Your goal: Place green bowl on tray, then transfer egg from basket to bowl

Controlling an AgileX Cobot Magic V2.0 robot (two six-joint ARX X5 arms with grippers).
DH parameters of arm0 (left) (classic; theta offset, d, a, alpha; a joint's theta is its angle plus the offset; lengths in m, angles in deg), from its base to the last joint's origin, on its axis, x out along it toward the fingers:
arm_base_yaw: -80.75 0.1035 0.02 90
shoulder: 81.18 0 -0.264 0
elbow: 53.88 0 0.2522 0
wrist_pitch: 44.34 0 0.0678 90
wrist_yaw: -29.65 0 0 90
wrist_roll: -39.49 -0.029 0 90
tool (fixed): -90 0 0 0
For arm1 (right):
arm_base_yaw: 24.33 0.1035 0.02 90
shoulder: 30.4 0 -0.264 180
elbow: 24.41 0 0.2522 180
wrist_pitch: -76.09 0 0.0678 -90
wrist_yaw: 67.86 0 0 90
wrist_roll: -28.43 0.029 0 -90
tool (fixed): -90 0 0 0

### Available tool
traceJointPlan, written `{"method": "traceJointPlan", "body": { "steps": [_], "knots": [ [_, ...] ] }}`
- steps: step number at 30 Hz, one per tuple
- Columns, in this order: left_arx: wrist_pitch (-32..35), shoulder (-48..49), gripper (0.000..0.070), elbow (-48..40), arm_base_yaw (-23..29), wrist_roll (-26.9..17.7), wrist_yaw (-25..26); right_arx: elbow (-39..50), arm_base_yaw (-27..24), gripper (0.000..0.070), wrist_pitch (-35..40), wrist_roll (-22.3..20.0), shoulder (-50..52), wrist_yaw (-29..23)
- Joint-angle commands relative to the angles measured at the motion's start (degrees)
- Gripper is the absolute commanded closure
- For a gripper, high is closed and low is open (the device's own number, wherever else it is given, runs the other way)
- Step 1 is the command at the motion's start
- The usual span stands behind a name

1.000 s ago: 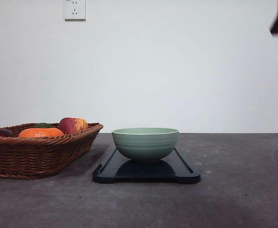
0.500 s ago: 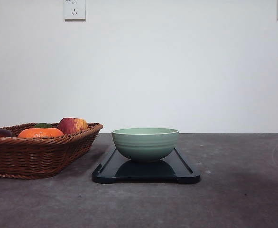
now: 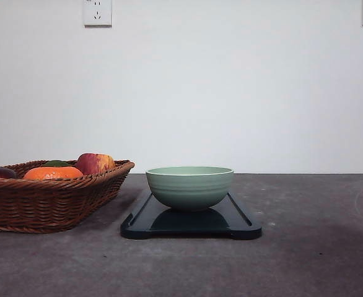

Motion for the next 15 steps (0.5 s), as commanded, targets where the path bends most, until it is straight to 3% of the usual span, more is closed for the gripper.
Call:
{"method": "traceJointPlan", "body": {
  "steps": [1,15],
  "knots": [
    [0.6,0.1,0.0700,-1.1,0.0,-0.5,-0.1,0.2,0.0,0.0686,0.8,1.0,-0.1,0.0],
    [0.6,0.1,0.0700,-1.1,0.0,-0.5,-0.1,0.2,0.0,0.0686,0.8,1.0,-0.1,0.0]
  ]
}}
